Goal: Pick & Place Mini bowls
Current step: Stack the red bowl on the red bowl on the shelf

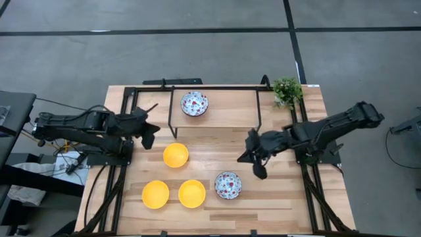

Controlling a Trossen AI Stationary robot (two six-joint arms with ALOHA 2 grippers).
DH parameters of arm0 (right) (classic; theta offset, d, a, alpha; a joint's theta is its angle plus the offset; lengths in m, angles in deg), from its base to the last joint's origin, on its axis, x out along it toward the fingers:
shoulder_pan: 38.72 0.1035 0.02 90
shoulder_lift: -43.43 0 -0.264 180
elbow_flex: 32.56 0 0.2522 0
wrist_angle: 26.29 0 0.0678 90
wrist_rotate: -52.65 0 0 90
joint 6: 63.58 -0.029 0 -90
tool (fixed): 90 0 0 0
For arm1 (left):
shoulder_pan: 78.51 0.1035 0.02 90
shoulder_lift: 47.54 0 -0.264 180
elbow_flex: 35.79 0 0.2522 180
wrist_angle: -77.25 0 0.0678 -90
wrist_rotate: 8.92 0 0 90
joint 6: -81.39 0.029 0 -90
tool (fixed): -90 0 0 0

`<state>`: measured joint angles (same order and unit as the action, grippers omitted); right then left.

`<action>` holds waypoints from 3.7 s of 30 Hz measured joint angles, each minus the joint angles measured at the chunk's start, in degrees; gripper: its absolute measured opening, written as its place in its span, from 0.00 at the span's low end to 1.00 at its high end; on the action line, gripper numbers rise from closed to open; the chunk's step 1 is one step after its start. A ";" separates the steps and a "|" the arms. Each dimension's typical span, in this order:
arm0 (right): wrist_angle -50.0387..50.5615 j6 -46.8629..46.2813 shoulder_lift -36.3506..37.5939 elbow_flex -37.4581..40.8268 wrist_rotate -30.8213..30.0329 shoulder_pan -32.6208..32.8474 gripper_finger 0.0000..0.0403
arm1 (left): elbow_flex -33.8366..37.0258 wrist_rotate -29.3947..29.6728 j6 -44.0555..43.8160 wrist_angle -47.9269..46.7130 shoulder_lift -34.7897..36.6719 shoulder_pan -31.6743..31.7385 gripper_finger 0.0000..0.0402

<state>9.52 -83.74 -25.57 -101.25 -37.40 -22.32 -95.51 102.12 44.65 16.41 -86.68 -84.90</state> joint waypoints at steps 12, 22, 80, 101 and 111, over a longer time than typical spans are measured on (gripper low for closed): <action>15.78 -17.48 -15.04 -13.16 0.57 3.22 0.10 | 11.60 -8.57 12.90 9.71 15.14 0.00 0.03; 16.21 -35.35 -21.00 -13.26 3.89 6.93 0.14 | 16.66 -12.55 18.20 15.28 16.61 0.00 0.02; 8.74 -71.12 -28.87 -5.45 -4.50 9.29 0.41 | 16.90 -15.41 22.79 16.27 16.41 0.02 0.26; 4.00 -69.34 -33.55 -5.41 -4.46 8.94 0.07 | 16.88 -15.39 22.79 16.66 16.20 0.00 0.26; 4.23 -67.65 -33.13 -5.39 -4.48 8.94 0.01 | 16.88 -15.39 22.50 16.70 16.19 0.00 0.26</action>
<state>13.76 -151.39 -58.70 -106.64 -41.88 -13.37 -78.63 86.73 67.14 33.12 -70.48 -84.90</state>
